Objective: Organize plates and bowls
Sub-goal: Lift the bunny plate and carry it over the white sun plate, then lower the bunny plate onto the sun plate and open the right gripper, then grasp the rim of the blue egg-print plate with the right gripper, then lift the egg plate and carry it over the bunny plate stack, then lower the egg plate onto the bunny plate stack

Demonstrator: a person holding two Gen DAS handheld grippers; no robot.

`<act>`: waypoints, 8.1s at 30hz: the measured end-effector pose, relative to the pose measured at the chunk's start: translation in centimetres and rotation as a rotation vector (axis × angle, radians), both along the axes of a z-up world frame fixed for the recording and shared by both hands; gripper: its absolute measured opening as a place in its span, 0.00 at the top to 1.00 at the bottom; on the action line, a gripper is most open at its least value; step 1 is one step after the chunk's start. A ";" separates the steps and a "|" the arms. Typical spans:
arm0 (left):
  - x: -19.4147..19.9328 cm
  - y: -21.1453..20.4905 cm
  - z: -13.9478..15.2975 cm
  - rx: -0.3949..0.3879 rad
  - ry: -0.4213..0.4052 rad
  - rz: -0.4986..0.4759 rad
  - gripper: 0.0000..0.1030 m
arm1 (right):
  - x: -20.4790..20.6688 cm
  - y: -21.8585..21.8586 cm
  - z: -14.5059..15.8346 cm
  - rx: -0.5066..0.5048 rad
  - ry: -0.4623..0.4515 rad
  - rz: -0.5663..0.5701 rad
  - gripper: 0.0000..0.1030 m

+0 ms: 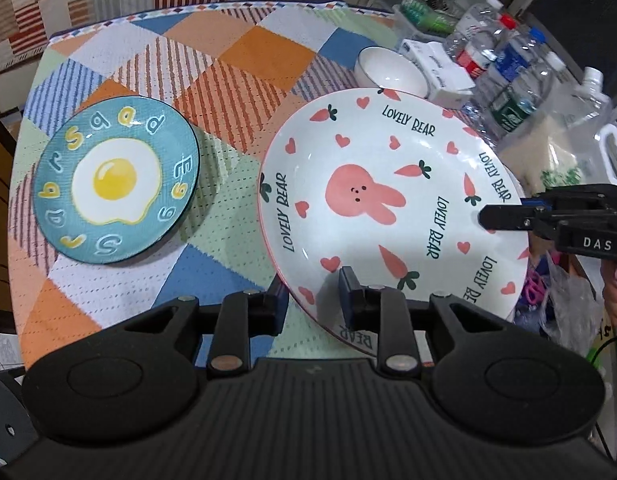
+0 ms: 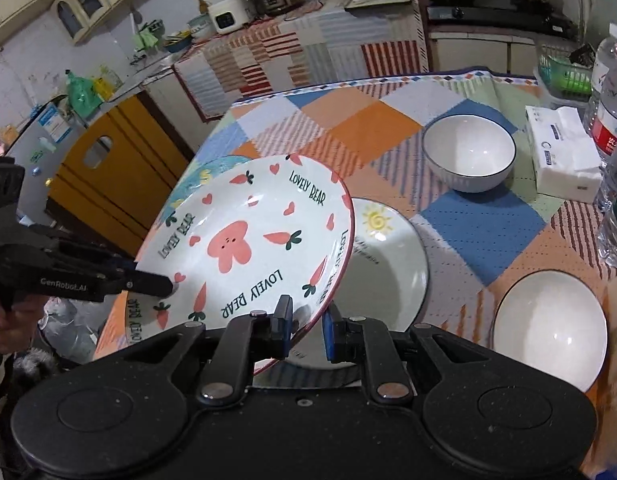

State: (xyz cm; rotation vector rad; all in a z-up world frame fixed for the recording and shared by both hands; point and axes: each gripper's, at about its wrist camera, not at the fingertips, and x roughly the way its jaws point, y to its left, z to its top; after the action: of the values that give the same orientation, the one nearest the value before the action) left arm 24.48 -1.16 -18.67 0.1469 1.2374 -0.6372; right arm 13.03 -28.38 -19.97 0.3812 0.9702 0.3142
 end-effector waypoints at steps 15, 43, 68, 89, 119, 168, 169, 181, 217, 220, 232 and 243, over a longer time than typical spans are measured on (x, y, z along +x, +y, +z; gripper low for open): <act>3.3 -1.7 -5.9 0.045 0.014 0.066 0.76 | 4.5 -1.7 -6.2 0.058 0.114 0.008 0.80; 3.3 -2.4 -9.4 0.054 0.049 0.065 0.76 | 4.3 3.2 -8.9 -0.269 0.226 -0.202 0.66; 0.6 1.1 -1.2 0.061 0.001 -0.029 0.72 | -0.7 3.2 -2.5 -0.221 0.000 -0.248 0.67; -1.5 10.1 5.7 -0.003 -0.237 0.073 0.35 | -0.8 10.8 6.3 -0.166 -0.183 0.018 0.44; 12.1 16.8 -7.4 0.073 -0.190 0.379 0.29 | 19.3 14.9 -8.5 0.106 0.133 0.049 0.29; 2.9 12.2 2.5 -0.159 -0.200 0.254 0.87 | 6.5 8.4 -0.2 0.066 -0.137 0.037 0.82; 2.5 11.6 2.7 -0.163 -0.201 0.246 0.87 | 5.9 7.9 0.1 0.067 -0.137 0.029 0.82; -0.1 4.7 0.4 -0.133 -0.143 0.128 0.85 | -0.5 2.9 -0.6 0.007 -0.145 -0.091 0.81; 1.7 -2.5 -7.9 0.043 -0.072 0.042 0.79 | 1.2 -0.5 -8.8 -0.060 0.078 -0.146 0.79; 1.8 -2.5 -8.1 0.043 -0.073 0.044 0.79 | 1.5 0.0 -8.8 -0.082 0.088 -0.152 0.78; 1.0 -2.9 -8.6 0.052 -0.121 0.034 0.76 | 2.6 3.9 -8.0 -0.402 0.092 -0.174 0.68; 0.5 -3.0 -6.7 0.073 -0.144 0.032 0.80 | 2.0 2.4 -7.2 -0.355 0.066 -0.238 0.72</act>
State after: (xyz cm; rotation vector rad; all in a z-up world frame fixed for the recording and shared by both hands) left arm 25.00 -4.16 -25.35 0.2288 1.1223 -0.5445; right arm 15.06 -25.93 -27.19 0.1794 1.0110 -0.0886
